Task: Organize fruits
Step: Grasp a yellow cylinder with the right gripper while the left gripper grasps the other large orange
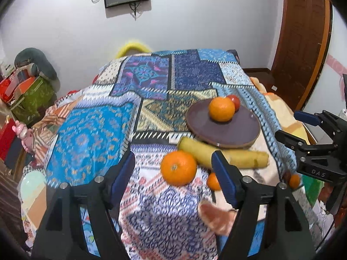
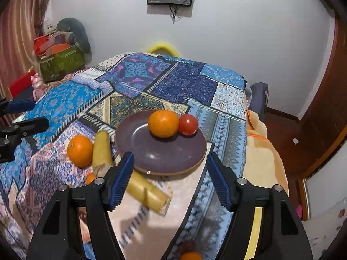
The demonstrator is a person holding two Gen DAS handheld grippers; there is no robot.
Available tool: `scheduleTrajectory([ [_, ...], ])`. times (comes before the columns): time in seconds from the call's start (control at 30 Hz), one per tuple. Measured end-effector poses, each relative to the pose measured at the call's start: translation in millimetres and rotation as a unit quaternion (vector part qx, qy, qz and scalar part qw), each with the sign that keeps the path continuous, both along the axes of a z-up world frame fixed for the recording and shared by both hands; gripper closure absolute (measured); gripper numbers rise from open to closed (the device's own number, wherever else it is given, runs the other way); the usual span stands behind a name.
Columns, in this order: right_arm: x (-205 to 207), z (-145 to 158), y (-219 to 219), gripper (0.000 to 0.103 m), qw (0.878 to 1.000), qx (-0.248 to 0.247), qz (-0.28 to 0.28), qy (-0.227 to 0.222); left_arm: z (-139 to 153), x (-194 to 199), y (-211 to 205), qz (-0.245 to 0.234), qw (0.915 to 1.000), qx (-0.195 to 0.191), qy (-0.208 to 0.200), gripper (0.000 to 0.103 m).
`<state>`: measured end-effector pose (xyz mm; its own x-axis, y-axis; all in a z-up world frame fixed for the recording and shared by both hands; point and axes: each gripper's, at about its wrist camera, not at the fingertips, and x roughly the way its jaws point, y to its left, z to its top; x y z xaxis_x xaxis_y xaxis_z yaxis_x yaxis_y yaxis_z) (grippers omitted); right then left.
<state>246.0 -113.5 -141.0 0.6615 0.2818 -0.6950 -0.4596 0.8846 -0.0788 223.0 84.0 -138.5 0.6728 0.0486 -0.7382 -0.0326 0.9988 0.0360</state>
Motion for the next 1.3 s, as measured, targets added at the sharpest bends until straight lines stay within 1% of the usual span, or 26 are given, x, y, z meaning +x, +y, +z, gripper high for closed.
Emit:
scheduleTrajectory([
  [0.07, -5, -9, 1, 0.033, 1.0, -0.007, 0.005, 0.007, -6, -4, 3, 0.001, 1.0, -0.003, 0.008, 0.029],
  [0.13, -7, -19, 4, 0.033, 1.0, -0.015, 0.01, 0.018, -14, -6, 4, 0.002, 0.9999, -0.008, 0.014, 0.023],
  [0.2, -8, -29, 7, 0.033, 0.999, -0.022, 0.014, 0.028, -23, -5, 5, 0.002, 0.9997, -0.014, 0.02, 0.021],
  [0.4, -2, -53, 16, 0.033, 0.998, -0.037, 0.026, 0.053, -58, 12, 1, -0.004, 0.9982, -0.014, 0.058, 0.02],
  [0.57, 8, -70, 25, 0.033, 0.995, -0.05, 0.04, 0.071, -82, 30, 4, -0.001, 0.9966, -0.021, 0.08, 0.02],
  [0.7, 14, -83, 33, 0.033, 0.993, -0.065, 0.056, 0.084, -96, 43, 8, 0.002, 0.9954, -0.036, 0.089, 0.02],
  [0.8, 16, -90, 37, 0.032, 0.991, -0.061, 0.067, 0.096, -105, 49, 7, 0.0, 0.9948, -0.038, 0.095, 0.02],
  [0.9, 16, -93, 40, 0.03, 0.991, -0.064, 0.072, 0.092, -111, 55, 5, 0.0, 0.9949, -0.036, 0.094, 0.021],
  [0.97, 16, -95, 40, 0.029, 0.991, -0.062, 0.075, 0.092, -112, 57, 5, 0.001, 0.9951, -0.039, 0.091, 0.024],
  [1.03, 17, -95, 38, 0.03, 0.992, -0.057, 0.074, 0.091, -112, 58, 6, 0.0, 0.9948, -0.047, 0.09, 0.034],
  [1.1, 19, -96, 36, 0.031, 0.992, -0.048, 0.071, 0.094, -112, 58, 6, -0.001, 0.9948, -0.054, 0.087, 0.037],
  [1.2, 17, -95, 32, 0.038, 0.992, -0.041, 0.069, 0.1, -111, 56, 4, 0.002, 0.9954, -0.044, 0.085, 0.038],
  [1.3, 17, -94, 29, 0.045, 0.99, -0.035, 0.074, 0.111, -109, 49, 5, 0.006, 0.9952, -0.042, 0.087, 0.039],
])
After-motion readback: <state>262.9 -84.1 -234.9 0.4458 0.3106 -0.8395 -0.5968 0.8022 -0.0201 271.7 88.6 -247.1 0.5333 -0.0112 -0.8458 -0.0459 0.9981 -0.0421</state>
